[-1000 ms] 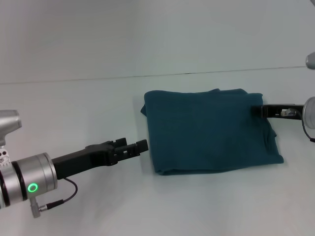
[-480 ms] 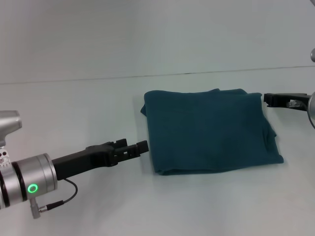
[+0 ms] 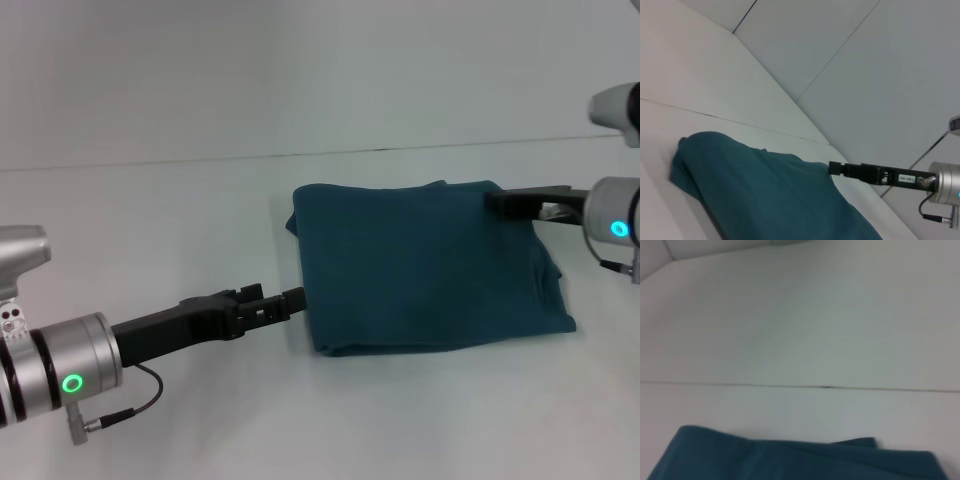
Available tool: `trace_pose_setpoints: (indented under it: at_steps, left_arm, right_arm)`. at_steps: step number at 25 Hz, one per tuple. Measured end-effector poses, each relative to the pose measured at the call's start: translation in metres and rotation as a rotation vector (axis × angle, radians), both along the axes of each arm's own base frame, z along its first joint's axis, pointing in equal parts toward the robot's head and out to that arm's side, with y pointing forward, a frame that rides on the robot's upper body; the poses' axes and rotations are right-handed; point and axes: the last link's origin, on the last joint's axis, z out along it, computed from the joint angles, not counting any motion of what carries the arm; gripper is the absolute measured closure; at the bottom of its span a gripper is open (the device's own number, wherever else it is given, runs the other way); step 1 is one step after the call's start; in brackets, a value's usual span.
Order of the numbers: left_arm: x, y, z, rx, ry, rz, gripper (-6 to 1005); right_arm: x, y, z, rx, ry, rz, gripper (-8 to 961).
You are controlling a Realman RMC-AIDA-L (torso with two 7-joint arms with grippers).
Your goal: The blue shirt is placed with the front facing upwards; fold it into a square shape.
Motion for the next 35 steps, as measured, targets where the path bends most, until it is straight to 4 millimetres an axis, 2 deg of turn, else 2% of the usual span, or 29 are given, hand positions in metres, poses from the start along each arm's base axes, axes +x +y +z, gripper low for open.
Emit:
trace_pose_setpoints:
  at_steps: [5,9,16,20,25,30,35]
  left_arm:
    - [0.002,0.002,-0.001,-0.001,-0.002,-0.002,36]
    - [0.002,0.003,0.0,0.002,0.0,-0.001,35]
    - [0.0,0.004,0.0,0.009,0.007,0.006,35]
    - [-0.001,0.003,-0.001,0.003,0.012,0.017,35]
    - [-0.004,0.002,-0.004,-0.017,0.012,0.051,36]
    - [-0.01,0.002,-0.006,-0.042,0.03,0.103,35]
    - [-0.011,0.006,-0.014,-0.08,0.063,0.17,35]
  right_arm:
    - [-0.009,0.003,-0.017,-0.048,-0.023,0.018,893]
    - [-0.008,0.006,-0.026,-0.043,-0.08,0.012,889]
    - [-0.002,0.012,-0.026,0.012,-0.137,-0.013,881]
    - [-0.002,0.014,-0.019,0.047,-0.131,-0.015,877]
    - [-0.009,0.013,0.001,0.096,-0.021,0.007,872]
    - [-0.014,0.003,0.021,0.078,0.061,0.064,867]
    - [-0.011,-0.01,0.041,0.073,0.157,0.089,861]
